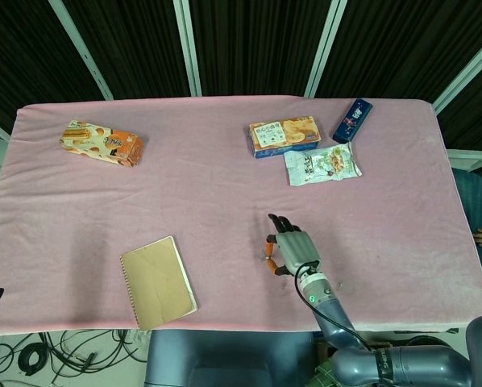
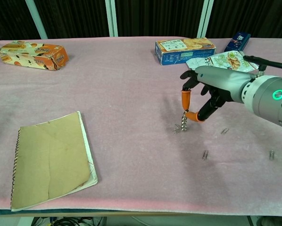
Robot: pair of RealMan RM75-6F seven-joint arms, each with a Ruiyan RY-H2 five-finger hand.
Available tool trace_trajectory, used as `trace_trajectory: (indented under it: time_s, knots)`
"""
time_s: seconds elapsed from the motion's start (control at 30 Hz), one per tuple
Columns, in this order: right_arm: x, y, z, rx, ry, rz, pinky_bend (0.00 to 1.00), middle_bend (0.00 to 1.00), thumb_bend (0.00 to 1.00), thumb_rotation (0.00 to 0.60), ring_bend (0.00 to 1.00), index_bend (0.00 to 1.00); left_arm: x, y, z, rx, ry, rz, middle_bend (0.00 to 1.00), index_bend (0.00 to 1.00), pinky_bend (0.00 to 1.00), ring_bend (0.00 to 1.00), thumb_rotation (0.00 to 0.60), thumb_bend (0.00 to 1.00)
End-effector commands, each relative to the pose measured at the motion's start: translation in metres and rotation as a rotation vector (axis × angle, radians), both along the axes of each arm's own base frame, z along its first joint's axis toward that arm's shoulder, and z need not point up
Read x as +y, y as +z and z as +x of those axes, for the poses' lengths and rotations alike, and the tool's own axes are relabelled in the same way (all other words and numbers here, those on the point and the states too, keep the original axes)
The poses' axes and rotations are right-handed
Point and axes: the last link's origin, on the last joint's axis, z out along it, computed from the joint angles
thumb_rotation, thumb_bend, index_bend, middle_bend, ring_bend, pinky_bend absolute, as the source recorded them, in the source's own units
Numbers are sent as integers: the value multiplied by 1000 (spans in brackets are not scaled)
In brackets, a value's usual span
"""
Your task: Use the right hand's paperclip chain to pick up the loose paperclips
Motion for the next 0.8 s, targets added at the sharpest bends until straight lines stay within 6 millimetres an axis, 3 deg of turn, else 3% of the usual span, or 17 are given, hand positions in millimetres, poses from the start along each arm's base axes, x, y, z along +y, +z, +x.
trace_trajectory:
  time_s: [0.03, 0.43, 0.8]
  knots:
    - [-2, 0, -1, 4, -4, -3, 187, 0, 316, 600, 5, 571, 0, 0, 0, 1, 1, -1, 0, 30, 0, 0, 600, 224]
    - [-6, 5, -1, -5, -12, -15, 187, 0, 316, 600, 6, 571, 0, 0, 0, 1, 2, 1, 0, 30, 0, 0, 600, 224]
    - [2, 27, -8, -1, -22, -22, 187, 0, 317, 600, 6, 571, 0, -1, 0, 3, 2, 1, 0, 30, 0, 0, 600, 224]
